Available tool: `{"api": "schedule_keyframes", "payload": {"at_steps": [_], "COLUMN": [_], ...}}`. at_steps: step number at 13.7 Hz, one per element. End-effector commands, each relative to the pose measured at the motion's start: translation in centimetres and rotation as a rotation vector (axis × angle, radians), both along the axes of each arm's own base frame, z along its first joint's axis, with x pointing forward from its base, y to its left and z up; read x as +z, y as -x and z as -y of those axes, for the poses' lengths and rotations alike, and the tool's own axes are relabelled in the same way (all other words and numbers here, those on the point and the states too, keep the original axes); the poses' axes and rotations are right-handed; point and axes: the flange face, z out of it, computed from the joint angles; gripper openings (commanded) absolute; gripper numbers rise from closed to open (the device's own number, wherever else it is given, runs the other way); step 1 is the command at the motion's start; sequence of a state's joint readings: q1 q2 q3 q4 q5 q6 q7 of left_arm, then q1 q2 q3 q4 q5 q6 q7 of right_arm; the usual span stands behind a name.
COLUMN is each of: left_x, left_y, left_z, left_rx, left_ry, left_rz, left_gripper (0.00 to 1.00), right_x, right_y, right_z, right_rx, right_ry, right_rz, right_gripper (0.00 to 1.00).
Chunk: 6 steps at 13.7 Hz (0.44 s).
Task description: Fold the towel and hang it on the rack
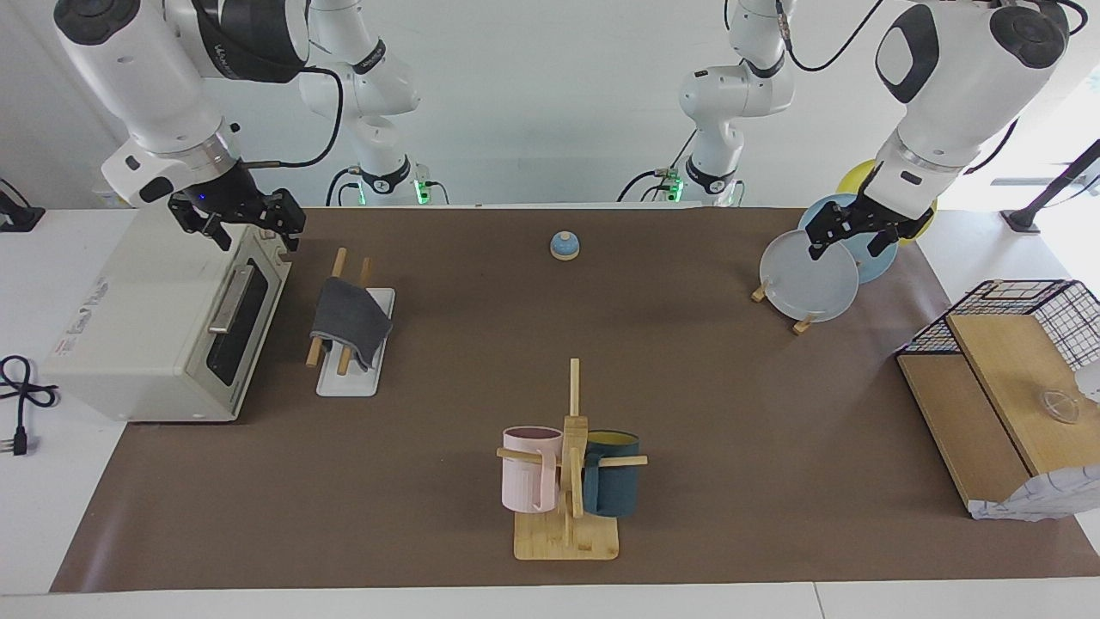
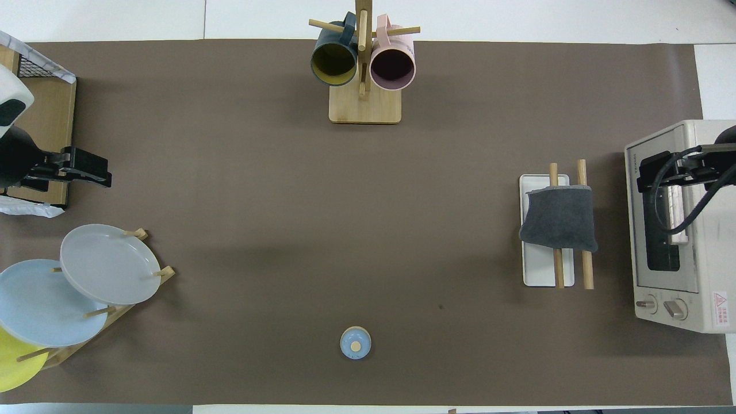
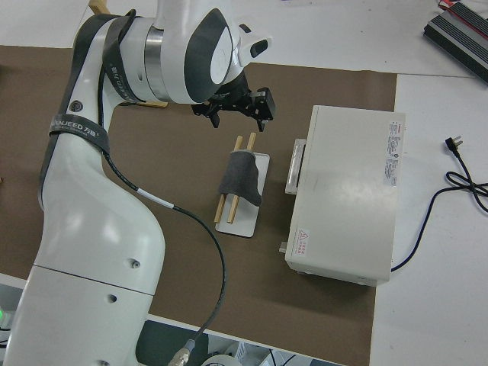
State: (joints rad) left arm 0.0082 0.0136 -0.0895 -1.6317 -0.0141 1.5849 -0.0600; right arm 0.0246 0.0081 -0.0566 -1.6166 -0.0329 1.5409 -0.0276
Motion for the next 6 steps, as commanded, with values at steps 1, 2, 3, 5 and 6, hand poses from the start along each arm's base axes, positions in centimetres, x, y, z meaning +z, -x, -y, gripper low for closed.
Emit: {"api": "schedule_keyframes", "payload": {"at_steps": [1, 2, 3, 5, 6], "left_x": [0.26, 0.25, 0.18, 0.25, 0.18], "left_y": [0.66, 0.68, 0.69, 0.68, 0.69], "left_z": [-0.40, -0.40, -0.40, -0.40, -0.40], "left_rx": [-0.001, -0.001, -0.001, -0.001, -0.001], "left_ry": [0.001, 0.001, 0.001, 0.001, 0.001], "left_rz": [-0.001, -0.002, -0.004, -0.002, -0.004], "left_gripper": [1.00, 1.00, 1.00, 1.00, 1.00], "right_x": [0.59, 0.61, 0.61, 0.70, 0.70], "right_y": [0.39, 0.45, 0.45, 0.43, 0.43], "right_z": [-0.31, -0.40, -0.48, -0.48, -0.48], "right_rx": [0.000, 0.001, 0.003, 0.003, 0.003], "right_ry": [-0.015, -0.015, -0.015, -0.015, -0.015], "right_rz": [-0.008, -0.012, -0.012, -0.009, -0.009], "right_gripper": [1.00, 1.00, 1.00, 1.00, 1.00]}}
